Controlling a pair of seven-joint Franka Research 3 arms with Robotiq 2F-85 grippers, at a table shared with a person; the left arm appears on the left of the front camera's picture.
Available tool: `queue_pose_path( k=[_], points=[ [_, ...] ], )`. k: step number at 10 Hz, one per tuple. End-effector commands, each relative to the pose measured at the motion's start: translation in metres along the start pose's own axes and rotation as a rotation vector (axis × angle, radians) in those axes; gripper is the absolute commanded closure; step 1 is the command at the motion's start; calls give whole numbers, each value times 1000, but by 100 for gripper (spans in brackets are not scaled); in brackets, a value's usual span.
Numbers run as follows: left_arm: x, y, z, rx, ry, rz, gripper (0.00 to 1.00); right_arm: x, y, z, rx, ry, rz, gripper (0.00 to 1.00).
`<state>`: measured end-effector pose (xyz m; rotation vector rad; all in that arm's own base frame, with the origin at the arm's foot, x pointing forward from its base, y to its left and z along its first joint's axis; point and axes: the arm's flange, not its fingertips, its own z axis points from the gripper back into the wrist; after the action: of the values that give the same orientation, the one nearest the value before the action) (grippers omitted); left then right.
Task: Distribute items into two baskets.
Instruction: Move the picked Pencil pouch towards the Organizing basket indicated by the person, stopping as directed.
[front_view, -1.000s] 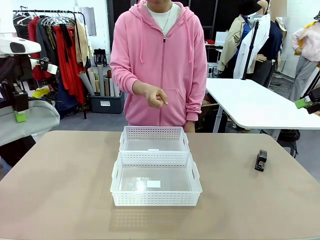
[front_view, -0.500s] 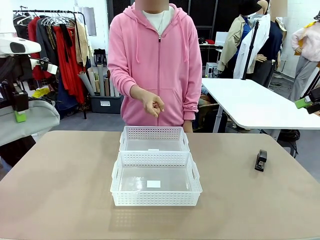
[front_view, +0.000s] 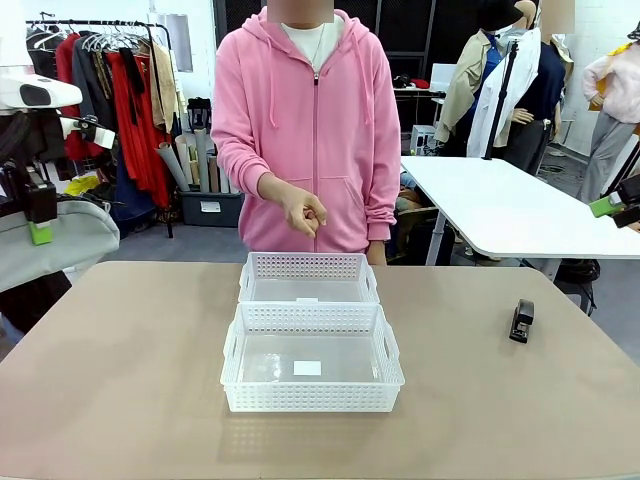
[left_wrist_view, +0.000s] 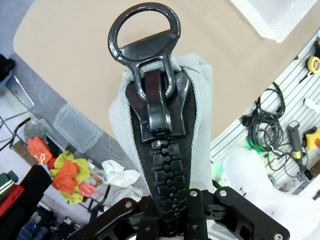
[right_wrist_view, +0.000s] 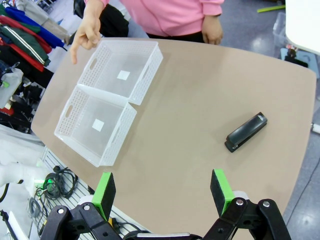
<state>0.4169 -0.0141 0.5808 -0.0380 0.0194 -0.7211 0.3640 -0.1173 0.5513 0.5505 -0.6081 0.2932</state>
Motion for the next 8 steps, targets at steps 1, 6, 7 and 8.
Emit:
queue_pose_path(
  k=[1, 6, 7, 8],
  points=[
    [-2, 1, 3, 3, -5, 7, 100, 2, 1, 0, 17, -17, 2, 0],
    [0, 0, 0, 0, 0, 0, 100, 2, 1, 0, 17, -17, 2, 0],
    [7, 4, 1, -4, 6, -19, 100, 2, 1, 0, 17, -17, 2, 0],
    [13, 7, 2, -3, 13, -35, 100, 2, 1, 0, 17, -17, 2, 0]
  ],
)
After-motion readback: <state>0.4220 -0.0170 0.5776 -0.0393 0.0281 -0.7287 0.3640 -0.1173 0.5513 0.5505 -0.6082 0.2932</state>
